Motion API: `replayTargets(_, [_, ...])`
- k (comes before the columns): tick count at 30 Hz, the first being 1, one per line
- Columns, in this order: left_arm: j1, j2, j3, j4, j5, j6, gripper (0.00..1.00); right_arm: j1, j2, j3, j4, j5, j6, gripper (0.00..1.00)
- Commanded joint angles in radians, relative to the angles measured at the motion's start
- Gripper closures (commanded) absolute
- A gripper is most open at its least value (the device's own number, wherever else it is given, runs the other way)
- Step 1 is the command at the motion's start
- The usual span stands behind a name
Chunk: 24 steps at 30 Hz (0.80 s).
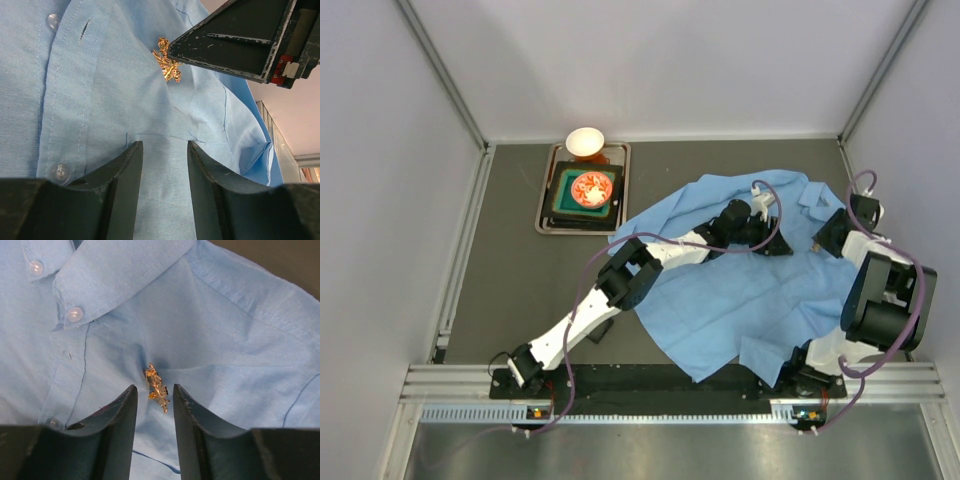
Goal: Remove the brooch from the garment
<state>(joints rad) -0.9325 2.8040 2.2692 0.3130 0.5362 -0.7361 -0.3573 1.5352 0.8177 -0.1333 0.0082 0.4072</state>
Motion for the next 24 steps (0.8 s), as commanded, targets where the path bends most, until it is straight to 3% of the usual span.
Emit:
replayTargets(1, [-0.009,-0.038,0.023,0.014,0.024,-0.006,0.53,-0.009,0.040,0.014,0.055,-0.045,0.008,0.63])
replayTargets(24, [-0.008,-0.034,0.027,0.012,0.025,-0.006,0.53,-0.009,0.052,0.009,0.069,0.027,0.021,0.69])
